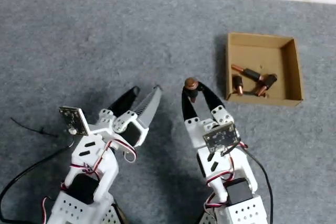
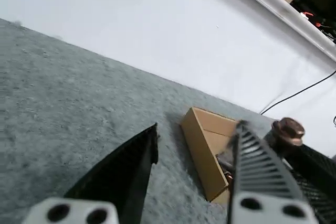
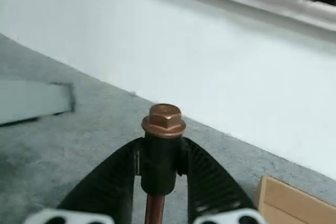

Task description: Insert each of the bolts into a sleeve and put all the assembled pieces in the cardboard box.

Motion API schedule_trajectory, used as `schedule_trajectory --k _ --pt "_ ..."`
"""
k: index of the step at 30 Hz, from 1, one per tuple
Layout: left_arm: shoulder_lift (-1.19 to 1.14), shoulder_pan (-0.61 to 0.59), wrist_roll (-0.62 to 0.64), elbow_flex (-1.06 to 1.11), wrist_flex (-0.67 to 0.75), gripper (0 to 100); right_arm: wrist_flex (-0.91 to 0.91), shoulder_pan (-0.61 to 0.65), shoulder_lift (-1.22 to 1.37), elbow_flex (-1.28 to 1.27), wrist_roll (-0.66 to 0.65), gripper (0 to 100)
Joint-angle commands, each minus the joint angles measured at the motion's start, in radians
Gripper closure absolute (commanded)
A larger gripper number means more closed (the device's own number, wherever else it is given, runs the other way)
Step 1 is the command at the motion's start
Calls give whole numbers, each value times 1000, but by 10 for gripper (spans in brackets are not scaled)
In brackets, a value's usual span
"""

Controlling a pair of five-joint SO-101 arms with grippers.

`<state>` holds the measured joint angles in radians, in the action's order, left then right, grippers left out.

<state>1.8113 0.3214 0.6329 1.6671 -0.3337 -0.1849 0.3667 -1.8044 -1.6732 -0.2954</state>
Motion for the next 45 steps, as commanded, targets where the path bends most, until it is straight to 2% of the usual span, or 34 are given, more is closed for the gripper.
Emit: schedule_trajectory --k 1,3,9,12,15,19,25,29,32,36,41,45 --pt "15 -13 3 -51 0 924 45 -50 -18 -102 12 993" --pt "15 -16 -11 -53 0 998 45 -101 -18 -97 12 993" --pt "15 -8 -51 -48 0 993 45 -168 -7 -87 14 993" --pt "15 -10 -51 -47 0 993 45 -222 -4 5 17 993" --pt "13 -10 -51 -45 0 993 45 -285 68 108 89 993" --pt "13 -16 -51 -45 0 993 45 -306 387 315 98 993" --pt "13 -10 -54 -21 0 993 145 -398 1086 774 117 993" --pt "13 -10 -54 -21 0 993 137 -493 1509 1106 230 993" --pt "13 -10 -54 -21 0 993 18 -564 1742 1311 301 993" --pt "13 -12 -54 -21 0 993 -166 -599 1931 1541 365 989" --pt "13 -12 -54 -21 0 993 -328 -598 2011 1684 385 979" --pt "13 -13 -54 -21 0 993 -389 -579 2012 1699 387 891"
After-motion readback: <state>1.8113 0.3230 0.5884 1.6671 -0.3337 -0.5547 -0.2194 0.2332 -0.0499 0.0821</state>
